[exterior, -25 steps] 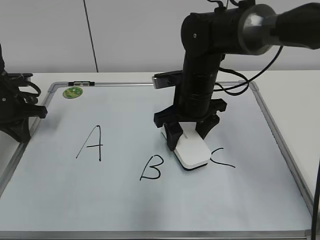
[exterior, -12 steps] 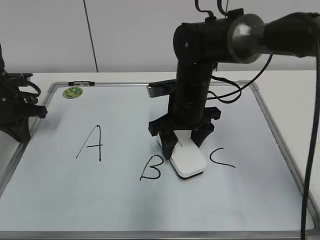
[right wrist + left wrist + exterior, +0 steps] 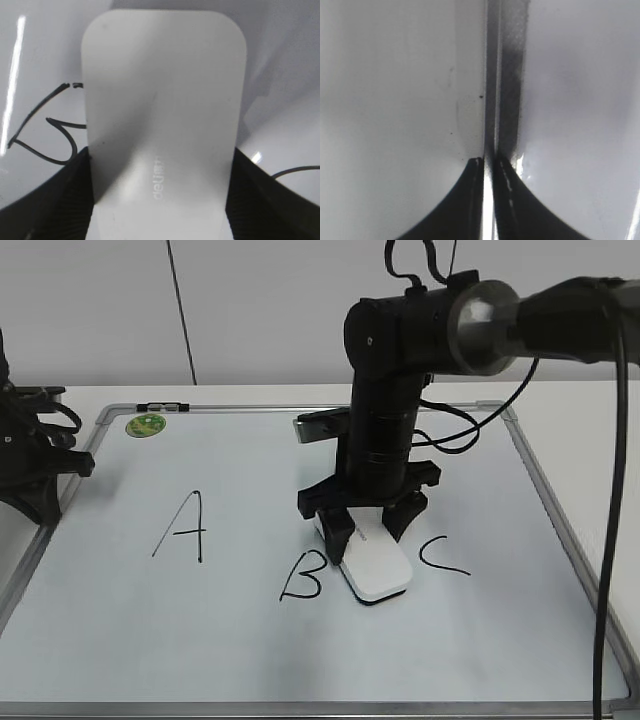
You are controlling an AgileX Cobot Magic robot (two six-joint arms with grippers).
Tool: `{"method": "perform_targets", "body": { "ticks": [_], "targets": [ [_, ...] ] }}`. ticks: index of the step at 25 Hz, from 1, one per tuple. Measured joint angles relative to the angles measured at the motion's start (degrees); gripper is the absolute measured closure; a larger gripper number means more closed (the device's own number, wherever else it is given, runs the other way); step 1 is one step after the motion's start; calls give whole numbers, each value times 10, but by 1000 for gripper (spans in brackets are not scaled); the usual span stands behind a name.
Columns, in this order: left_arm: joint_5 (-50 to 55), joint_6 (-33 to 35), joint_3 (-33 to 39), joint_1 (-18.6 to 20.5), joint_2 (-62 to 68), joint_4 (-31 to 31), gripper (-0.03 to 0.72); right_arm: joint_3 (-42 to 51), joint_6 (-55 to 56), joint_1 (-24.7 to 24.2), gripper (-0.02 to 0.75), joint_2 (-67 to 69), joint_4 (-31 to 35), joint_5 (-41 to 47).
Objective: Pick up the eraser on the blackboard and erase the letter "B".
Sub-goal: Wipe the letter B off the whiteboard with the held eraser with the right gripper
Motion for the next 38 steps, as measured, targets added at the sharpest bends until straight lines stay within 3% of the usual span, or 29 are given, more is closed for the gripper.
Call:
{"method": "perform_targets", "body": {
  "ticks": [11,32,38],
  "targets": [
    [-1,0,0,0,0,0,660,-7,6,12,221,11,-4,5],
    [-1,0,0,0,0,0,660,-8,4,120,221,14,31,-3],
    [-1,0,0,0,0,-1,660,-8,41,127,221,14,-14,-4]
  ]
}}
